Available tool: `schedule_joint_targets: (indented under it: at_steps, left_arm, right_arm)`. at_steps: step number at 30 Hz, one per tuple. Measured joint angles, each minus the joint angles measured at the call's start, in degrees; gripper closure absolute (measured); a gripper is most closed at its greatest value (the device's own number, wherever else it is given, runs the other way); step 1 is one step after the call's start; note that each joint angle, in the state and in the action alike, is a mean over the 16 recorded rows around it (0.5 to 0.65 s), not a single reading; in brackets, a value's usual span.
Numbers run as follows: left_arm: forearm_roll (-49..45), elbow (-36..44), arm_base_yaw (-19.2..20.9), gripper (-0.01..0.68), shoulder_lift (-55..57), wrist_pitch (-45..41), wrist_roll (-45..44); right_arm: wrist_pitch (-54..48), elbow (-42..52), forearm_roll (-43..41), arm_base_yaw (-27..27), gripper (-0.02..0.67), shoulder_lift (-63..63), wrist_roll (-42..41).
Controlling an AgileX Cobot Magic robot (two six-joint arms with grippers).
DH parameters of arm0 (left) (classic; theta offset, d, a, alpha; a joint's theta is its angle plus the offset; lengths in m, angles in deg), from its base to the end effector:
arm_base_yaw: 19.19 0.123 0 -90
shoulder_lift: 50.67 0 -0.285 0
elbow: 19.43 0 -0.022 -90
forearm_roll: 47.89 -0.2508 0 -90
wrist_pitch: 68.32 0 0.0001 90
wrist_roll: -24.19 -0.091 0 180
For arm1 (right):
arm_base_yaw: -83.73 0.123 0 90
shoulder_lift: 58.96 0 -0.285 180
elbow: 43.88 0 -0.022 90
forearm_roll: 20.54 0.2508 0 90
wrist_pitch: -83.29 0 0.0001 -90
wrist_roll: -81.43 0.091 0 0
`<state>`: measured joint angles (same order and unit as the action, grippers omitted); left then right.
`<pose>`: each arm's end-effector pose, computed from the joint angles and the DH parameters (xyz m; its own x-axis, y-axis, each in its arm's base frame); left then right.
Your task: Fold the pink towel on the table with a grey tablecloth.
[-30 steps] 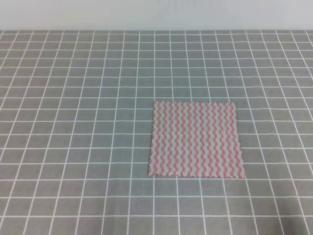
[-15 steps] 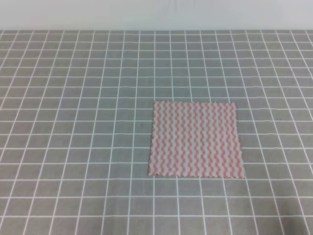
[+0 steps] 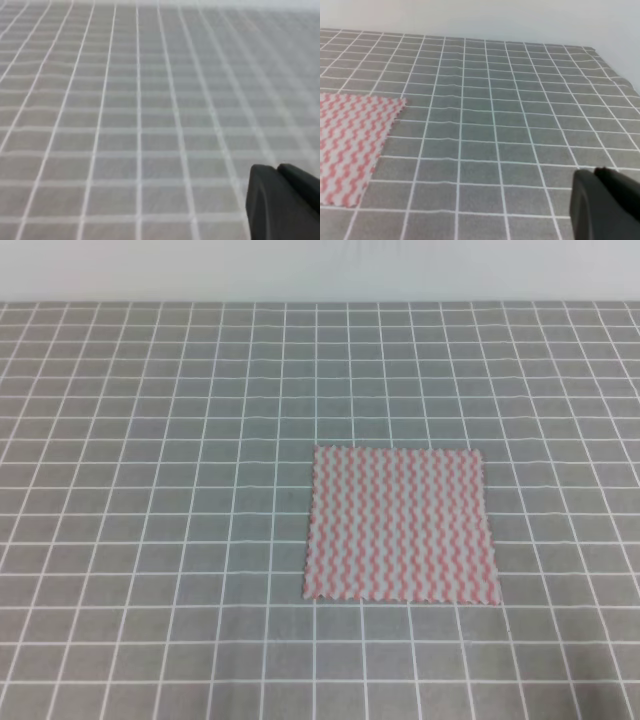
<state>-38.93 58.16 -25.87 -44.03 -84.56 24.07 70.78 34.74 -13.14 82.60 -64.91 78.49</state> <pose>0.0528 -0.0102 0.1867 -0.1988 -0.1252 -0.9720 0.1309 0.9795 -0.1529 0.0544 0.0015 0.1870 -0.1217 0.0771 -0.9896 0.0011 0.9970 0.0776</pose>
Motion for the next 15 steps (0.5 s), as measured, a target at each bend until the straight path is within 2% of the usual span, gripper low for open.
schedule_joint_targets:
  at_steps: [4,12,15]
  left_arm:
    - [9.53,0.06,0.0,0.674,-0.11,3.39,2.01]
    - [30.0,0.18,0.0,0.674,-0.22,11.16,5.89]
    - [34.34,0.18,0.0,0.674,-0.31,12.87,6.4]
  right_arm:
    - [3.24,0.0,10.91,0.0,0.665,0.11,0.04]
    - [9.93,-0.27,42.29,0.0,0.666,-0.22,0.09]
    - [10.79,-0.36,51.99,-0.01,0.666,-0.44,0.08]
